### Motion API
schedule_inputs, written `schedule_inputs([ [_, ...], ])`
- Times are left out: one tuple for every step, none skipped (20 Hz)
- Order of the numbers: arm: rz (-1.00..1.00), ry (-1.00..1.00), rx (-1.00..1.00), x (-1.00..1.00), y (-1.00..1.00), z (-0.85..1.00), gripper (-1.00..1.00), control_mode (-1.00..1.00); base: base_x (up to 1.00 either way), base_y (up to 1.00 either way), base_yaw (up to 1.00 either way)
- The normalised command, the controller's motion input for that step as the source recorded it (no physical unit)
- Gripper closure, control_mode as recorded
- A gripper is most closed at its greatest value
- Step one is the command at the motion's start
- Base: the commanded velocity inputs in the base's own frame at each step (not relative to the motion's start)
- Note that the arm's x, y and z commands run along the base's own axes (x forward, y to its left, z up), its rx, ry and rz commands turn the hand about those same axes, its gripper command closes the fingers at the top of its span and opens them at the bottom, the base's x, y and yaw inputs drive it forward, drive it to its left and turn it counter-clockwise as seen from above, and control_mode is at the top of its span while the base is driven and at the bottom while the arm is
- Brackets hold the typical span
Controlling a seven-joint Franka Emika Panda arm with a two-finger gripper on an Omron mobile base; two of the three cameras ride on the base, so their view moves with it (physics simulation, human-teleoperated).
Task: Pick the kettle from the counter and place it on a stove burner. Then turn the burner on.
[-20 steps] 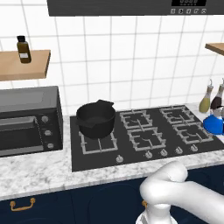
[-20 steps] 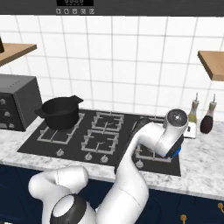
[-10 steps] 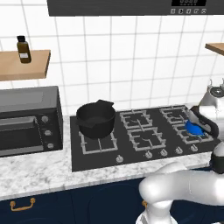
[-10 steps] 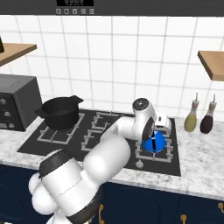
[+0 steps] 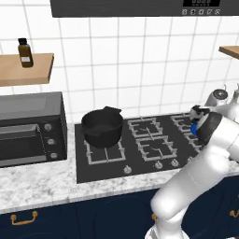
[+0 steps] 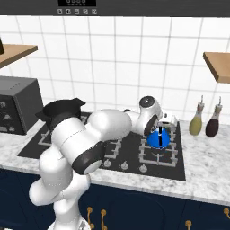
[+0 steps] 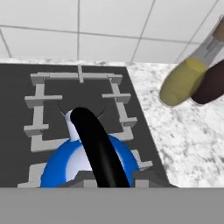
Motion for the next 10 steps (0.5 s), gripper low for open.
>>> schedule_inputs([
  [0.00, 0.05, 0.03, 0.05, -0.27, -0.35, 1.00, -1.00, 0.00, 0.00, 0.00],
  [0.00, 0.05, 0.04, 0.02, -0.21, -0.41, 1.00, -1.00, 0.00, 0.00, 0.00],
  [0.00, 0.09, 0.04, 0.00, -0.24, -0.52, 1.00, -1.00, 0.00, 0.00, 0.00],
  [0.00, 0.09, 0.03, 0.00, -0.26, -0.54, 1.00, -1.00, 0.00, 0.00, 0.00],
  [0.00, 0.07, 0.01, 0.00, -0.21, -0.46, 1.00, -1.00, 0.00, 0.00, 0.00],
  [0.00, 0.06, 0.00, 0.00, -0.14, -0.34, 1.00, -1.00, 0.00, 0.00, 0.00],
  [0.00, 0.05, 0.00, -0.47, -0.56, -0.09, 1.00, -1.00, 0.00, 0.00, 0.00],
  [0.00, 0.04, 0.00, -0.51, -0.56, 0.00, 1.00, -1.00, 0.00, 0.00, 0.00],
  [0.00, 0.04, 0.00, -0.36, -0.39, 0.00, 1.00, -1.00, 0.00, 0.00, 0.00],
  [0.00, 0.00, 0.00, 0.00, -0.04, 0.00, 1.00, -1.00, 0.00, 0.00, 0.00],
])
